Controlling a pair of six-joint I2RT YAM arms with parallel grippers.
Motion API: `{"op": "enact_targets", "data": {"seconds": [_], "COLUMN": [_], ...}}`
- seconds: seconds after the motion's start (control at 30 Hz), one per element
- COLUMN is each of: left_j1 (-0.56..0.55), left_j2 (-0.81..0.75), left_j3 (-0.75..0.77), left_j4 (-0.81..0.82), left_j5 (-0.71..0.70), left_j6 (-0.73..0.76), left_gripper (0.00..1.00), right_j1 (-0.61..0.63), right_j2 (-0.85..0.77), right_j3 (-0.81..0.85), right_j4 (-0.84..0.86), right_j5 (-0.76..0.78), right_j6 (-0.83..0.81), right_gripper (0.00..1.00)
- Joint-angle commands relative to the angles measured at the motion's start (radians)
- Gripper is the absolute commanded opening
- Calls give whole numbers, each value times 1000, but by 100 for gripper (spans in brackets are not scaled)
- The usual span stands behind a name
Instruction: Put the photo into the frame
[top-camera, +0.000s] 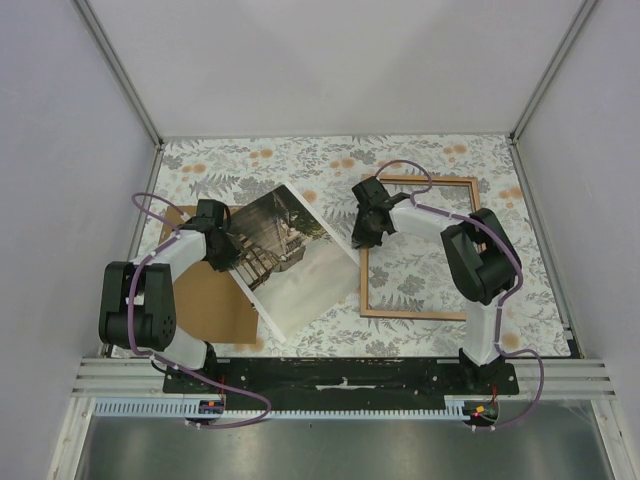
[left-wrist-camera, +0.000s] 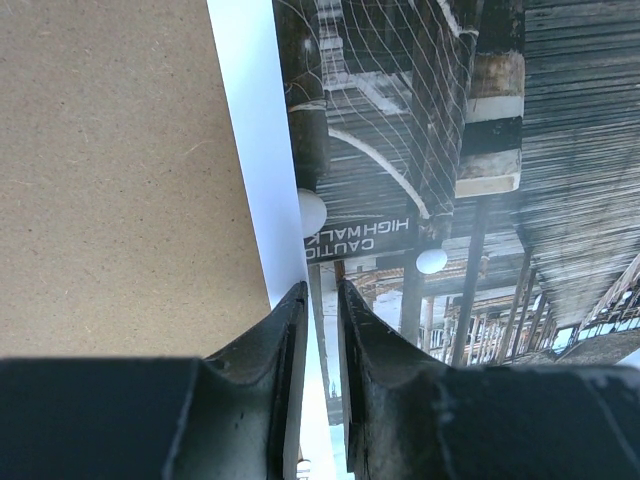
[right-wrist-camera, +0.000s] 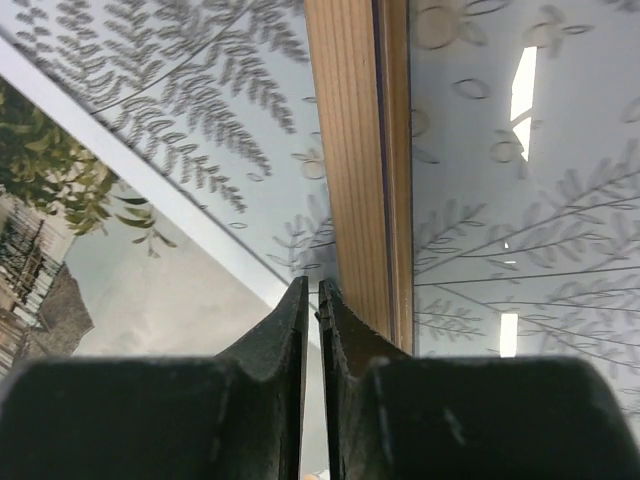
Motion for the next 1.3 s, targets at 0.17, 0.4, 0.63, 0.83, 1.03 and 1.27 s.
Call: {"op": "enact_targets", "data": {"seconds": [0.17, 0.4, 0.63, 0.83, 1.03, 1.27], "left_j1": [11, 13, 13, 13, 14, 40], "left_j2": [6, 6, 1, -41, -187, -226], "left_j3": [-2, 0, 6, 41, 66, -12], "left_j4": [-14, -14, -14, -20, -88, -47], "left_j5": [-45, -42, -33, 26, -33, 5], "left_j6": [-10, -12, 1, 19, -4, -15], "left_gripper": [25, 25, 25, 28, 56, 68], "right_j1": [-102, -137, -154, -142, -73, -30], "right_j2": [-62, -74, -100, -112, -88, -1], "right_j3": [-95, -136, -176, -135, -21, 88], "right_j4": [-8, 10, 44, 58, 21, -24], "right_j5": [44, 27, 10, -65, -65, -116], "right_j6": [-89, -108, -123, -174, -243, -302], "right_gripper": [17, 18, 24, 36, 47, 54]}}
